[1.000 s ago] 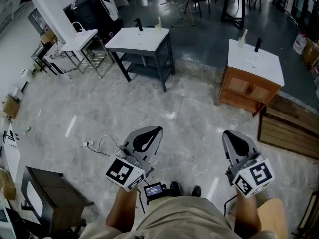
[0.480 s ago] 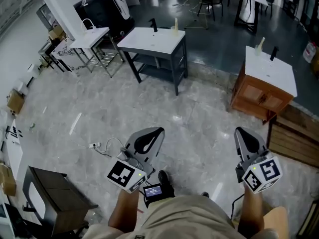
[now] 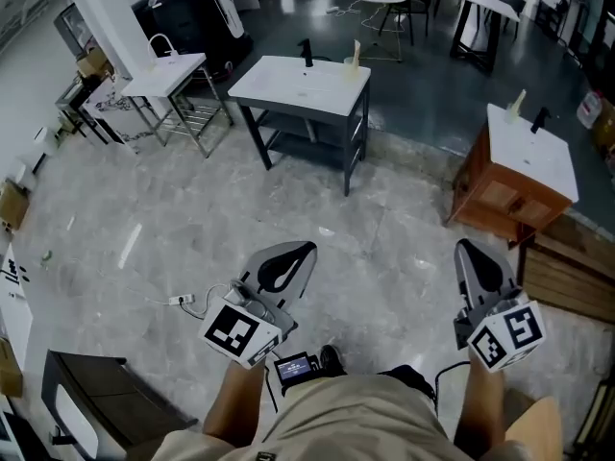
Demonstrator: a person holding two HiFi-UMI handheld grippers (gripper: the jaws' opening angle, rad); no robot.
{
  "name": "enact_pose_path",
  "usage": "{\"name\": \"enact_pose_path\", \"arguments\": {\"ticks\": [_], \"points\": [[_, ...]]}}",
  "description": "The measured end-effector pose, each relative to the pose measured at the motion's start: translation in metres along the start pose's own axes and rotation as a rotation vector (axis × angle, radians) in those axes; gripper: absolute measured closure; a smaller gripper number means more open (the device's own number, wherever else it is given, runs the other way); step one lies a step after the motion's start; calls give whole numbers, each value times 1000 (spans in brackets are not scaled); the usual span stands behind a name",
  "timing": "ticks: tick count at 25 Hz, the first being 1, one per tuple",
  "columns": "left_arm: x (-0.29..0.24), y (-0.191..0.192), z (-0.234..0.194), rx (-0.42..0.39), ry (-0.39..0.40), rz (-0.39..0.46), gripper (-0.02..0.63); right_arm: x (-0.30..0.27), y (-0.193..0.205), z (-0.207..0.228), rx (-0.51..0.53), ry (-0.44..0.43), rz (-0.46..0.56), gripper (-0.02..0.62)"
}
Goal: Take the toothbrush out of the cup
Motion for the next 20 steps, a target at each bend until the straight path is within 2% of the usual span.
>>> {"name": "enact_pose_path", "arguments": {"ticks": [5,9,15,20], "points": [[7,7,-48,22,13,11,600,-45,-6,-19,12,14,-18,591],[-2,9,-75,27,30,7,600,-73,-13,-18,20,25,-22,591],[-27,21,-113,33,28,-26,600,-120,-8,11,-4,51,-26,591],[-72,29,-147,34,23,-44,600,-166,-4,50,-24,57,-24,591]]}}
Point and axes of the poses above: the fingertips, and each gripper's own axes: x backward along the fingers, z to its right, y out of its underside, the point moved 8 cm from there along x, backward along the fingers, and after that the axes turned 1 degree about -z, right-handed, at the moved point
